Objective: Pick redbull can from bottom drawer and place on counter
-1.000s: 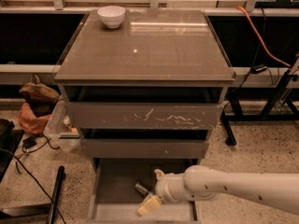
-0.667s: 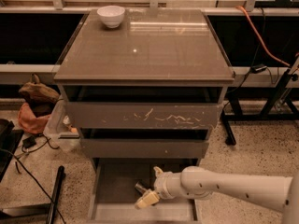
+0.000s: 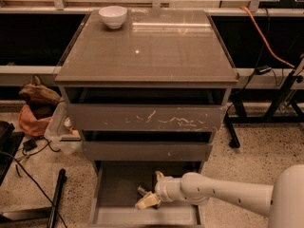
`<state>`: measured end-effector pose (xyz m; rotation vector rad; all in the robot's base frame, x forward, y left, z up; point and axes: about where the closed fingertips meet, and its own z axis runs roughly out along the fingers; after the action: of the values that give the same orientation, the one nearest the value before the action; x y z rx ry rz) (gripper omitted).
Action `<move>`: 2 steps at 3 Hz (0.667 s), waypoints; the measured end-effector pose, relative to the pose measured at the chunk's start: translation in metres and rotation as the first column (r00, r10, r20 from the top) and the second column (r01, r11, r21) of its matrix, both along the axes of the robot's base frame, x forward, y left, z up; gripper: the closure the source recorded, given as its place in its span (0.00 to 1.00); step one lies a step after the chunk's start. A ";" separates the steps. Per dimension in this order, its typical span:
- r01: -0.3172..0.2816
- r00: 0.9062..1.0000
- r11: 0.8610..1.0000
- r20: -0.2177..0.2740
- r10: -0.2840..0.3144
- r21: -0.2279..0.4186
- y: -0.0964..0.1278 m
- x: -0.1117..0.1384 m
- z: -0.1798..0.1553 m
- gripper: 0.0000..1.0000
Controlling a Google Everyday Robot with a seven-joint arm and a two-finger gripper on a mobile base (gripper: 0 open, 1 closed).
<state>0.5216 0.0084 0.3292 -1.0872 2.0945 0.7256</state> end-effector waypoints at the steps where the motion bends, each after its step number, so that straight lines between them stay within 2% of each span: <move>1: -0.001 1.000 1.000 -0.007 0.001 0.009 0.002 0.003 -0.014 0.00; 2: 0.023 0.999 1.000 -0.026 -0.023 -0.001 0.000 0.014 -0.078 0.00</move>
Offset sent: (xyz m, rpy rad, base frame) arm 0.0264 -0.0079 -0.1614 -0.0156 0.0522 -0.0652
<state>0.5351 0.0080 0.2514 -1.0574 2.1258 0.7319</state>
